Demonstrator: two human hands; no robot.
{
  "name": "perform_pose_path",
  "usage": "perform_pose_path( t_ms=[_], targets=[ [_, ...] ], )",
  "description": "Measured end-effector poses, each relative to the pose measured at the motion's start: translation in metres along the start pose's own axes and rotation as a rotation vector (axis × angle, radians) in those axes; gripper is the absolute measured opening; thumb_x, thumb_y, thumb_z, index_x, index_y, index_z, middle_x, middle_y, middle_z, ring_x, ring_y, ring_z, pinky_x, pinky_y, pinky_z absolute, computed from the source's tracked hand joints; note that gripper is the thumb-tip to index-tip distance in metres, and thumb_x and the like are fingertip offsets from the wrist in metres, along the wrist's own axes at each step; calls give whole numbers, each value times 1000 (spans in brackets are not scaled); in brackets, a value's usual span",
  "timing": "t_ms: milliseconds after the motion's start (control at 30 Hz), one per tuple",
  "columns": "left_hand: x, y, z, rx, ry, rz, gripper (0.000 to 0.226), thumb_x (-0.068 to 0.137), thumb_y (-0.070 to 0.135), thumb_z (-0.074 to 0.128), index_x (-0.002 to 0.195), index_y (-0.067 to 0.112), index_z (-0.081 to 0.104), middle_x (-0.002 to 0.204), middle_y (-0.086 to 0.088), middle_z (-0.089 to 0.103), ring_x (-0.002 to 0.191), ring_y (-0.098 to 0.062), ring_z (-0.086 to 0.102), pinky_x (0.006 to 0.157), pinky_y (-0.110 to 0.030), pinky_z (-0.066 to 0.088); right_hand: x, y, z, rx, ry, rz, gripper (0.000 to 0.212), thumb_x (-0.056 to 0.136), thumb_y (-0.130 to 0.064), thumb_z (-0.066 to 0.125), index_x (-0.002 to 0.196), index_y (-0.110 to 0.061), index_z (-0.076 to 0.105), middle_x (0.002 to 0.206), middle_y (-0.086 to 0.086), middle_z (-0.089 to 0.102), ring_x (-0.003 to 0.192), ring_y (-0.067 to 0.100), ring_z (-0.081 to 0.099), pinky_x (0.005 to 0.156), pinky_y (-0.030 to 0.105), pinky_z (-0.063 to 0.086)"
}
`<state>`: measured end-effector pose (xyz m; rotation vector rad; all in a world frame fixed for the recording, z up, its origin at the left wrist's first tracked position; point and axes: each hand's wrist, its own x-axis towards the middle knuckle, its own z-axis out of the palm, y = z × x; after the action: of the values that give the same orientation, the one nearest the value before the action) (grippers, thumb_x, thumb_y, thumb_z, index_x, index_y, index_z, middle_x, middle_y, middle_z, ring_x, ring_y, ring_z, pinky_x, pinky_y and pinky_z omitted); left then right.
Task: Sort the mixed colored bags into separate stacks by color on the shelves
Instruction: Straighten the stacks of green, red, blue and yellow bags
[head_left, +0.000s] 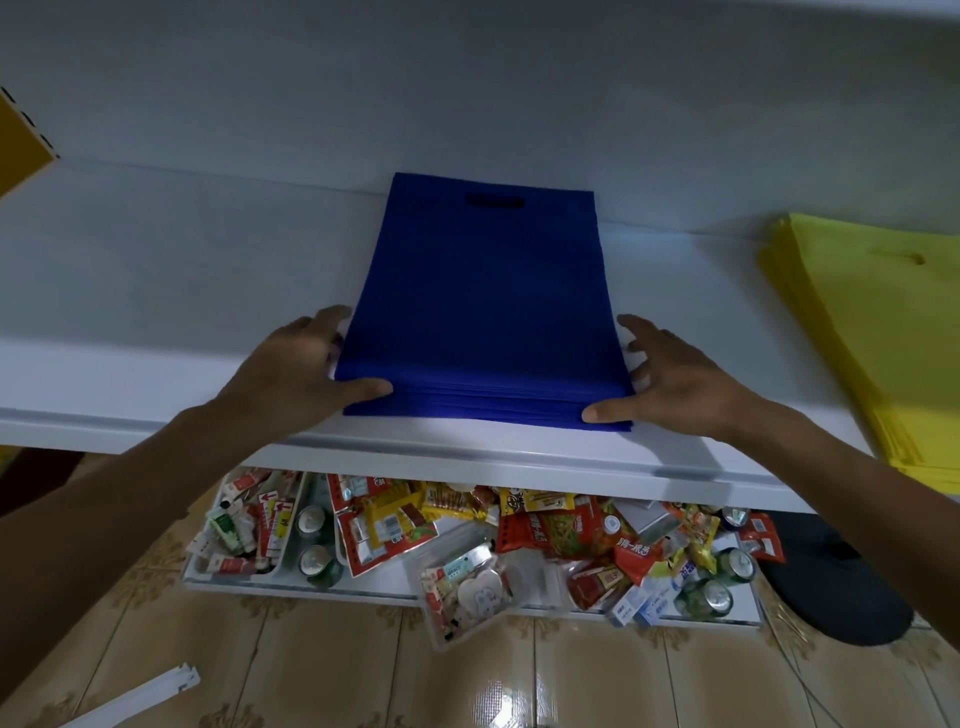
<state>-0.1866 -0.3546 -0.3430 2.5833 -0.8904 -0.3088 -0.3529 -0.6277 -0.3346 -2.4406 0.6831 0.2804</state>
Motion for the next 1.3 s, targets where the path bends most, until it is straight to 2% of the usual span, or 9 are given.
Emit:
perform_pose_path(
  t_ms=[100,333,467,533,767,867,1033,1233,1300],
  targets=[
    [1,-3,2,66,-75,28,95,71,47,71,146,20,21,135,-11,46,120,-27,45,97,-39,43,-2,-4,2,-29,-54,-53,120,39,-74,73,139,-38,19,135,3,40,113,23,48,96,44,48],
    [1,3,10,54,66,69,89,72,38,75,143,15,28,126,-15,51,111,-30,50,91,-39,44,1,-1,10,-98,63,-63,108,59,-47,82,144,-26,19,137,7,35,115,23,44,92,32,41],
    [0,-1,5,46,2,60,99,63,61,73,143,22,28,128,-9,51,114,-25,49,94,-38,46,1,-1,6,-73,-37,-60,119,52,-69,74,146,-31,12,140,3,32,123,24,41,100,37,43],
    [-3,-3,4,55,3,79,103,59,69,68,143,22,30,127,-8,52,114,-25,49,94,-38,46,-1,-1,6,-51,-31,-49,113,58,-64,73,147,-30,12,140,4,31,117,22,44,95,31,42],
    [0,-5,8,-1,137,146,82,67,34,79,137,11,43,120,-13,59,105,-26,55,88,-30,44,-9,0,14,-205,135,-137,92,65,-51,76,138,-17,30,127,7,38,96,15,40,81,20,35],
    [2,-8,8,3,147,145,86,64,40,80,136,10,44,121,-12,60,104,-26,57,90,-37,48,-8,2,14,-202,157,-139,85,67,-50,75,133,-16,35,122,6,41,93,14,40,79,21,35],
    [0,-7,9,89,48,96,107,55,76,61,138,13,40,121,-9,57,110,-26,52,92,-41,47,-5,2,13,-174,153,-115,75,70,-51,72,128,-17,38,115,1,41,92,14,42,78,21,35],
    [2,-5,9,109,110,161,90,65,52,76,138,11,42,120,-14,58,106,-29,54,89,-40,48,-7,3,12,-211,127,-137,78,68,-57,70,128,-18,38,112,-2,40,92,14,44,77,21,37],
    [1,-5,6,111,81,160,94,63,62,71,139,16,41,120,-10,59,106,-27,54,90,-39,48,-6,2,15,-198,181,-147,71,71,-53,70,125,-16,41,116,3,45,91,15,45,77,22,38]
  ],
)
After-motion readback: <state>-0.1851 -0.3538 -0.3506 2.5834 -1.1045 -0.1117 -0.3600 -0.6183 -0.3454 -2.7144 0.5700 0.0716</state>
